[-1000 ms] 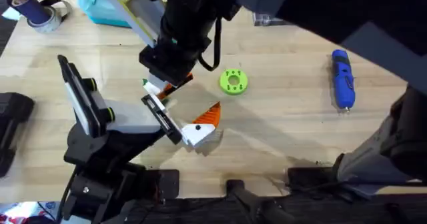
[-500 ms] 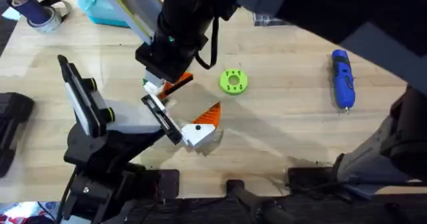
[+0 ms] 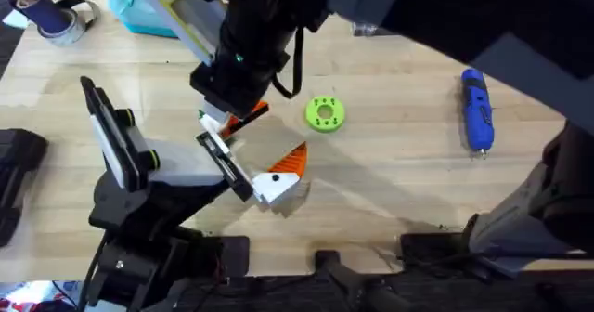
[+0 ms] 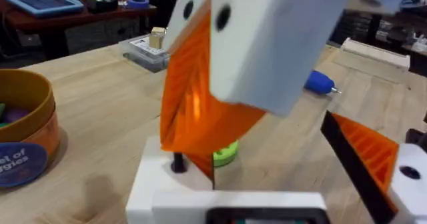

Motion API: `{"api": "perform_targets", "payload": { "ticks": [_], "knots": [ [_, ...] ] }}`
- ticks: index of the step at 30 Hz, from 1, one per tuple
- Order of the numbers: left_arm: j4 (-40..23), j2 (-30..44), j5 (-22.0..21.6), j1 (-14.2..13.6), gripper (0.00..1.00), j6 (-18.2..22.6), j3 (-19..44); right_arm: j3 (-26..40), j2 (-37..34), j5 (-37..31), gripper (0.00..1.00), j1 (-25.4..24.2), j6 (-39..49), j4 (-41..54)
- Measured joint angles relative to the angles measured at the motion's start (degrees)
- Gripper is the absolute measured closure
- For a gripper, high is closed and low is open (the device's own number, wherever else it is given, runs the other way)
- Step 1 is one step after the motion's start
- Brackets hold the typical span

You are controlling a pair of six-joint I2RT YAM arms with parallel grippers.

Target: Pick up the gripper from the table and insert it into the empty holder that is missing its gripper. Then pick up a screw, insert it into the mounting hole, and use the screwdriver to tighten it. Finally, clean up the table by picking up the vegetable and placing it into the bucket.

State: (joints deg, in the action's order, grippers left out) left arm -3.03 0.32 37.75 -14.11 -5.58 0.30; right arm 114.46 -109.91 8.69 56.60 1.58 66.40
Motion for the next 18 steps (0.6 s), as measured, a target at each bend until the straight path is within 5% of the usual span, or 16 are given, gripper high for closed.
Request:
{"api": "perform_targets", "payload": {
  "ticks": [18],
  "knots": [
    [0.0, 0.0, 0.0, 0.0, 0.012, -0.5, 0.0, -1.0, 0.0, 0.4, 0.989, 0.0, 0.2, -0.1]
  ]
}}
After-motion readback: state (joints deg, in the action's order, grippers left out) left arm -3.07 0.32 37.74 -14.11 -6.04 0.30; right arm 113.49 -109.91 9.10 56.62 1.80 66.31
